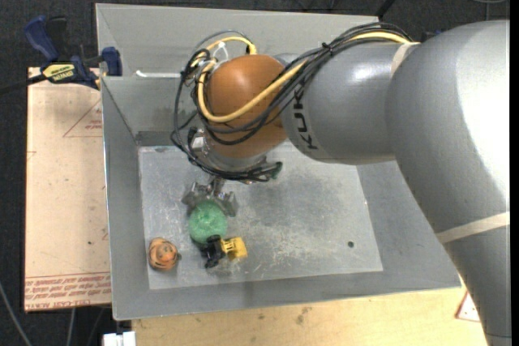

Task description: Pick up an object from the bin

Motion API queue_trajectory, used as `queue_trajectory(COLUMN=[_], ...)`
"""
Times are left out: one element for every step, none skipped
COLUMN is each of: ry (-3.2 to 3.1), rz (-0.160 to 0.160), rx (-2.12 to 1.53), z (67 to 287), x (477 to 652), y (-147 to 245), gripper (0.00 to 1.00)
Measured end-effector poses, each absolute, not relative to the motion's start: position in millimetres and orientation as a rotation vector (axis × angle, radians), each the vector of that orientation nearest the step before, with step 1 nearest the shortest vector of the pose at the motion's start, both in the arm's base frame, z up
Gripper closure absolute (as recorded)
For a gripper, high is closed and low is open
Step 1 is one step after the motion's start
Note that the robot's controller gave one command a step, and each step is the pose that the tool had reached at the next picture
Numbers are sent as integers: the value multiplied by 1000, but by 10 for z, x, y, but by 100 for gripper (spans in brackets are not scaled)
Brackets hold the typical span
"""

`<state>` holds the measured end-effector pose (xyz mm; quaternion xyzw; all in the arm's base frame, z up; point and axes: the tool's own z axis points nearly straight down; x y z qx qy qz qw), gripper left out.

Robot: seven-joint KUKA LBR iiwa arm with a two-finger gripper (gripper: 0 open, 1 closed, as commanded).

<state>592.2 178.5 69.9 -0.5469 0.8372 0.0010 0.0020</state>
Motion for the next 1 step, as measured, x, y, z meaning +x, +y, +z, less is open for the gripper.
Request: queue_trajectory(ry=[2627], rz=[3], rx=[-1716], z=[699], x=[5922], y=[1785], gripper=[100])
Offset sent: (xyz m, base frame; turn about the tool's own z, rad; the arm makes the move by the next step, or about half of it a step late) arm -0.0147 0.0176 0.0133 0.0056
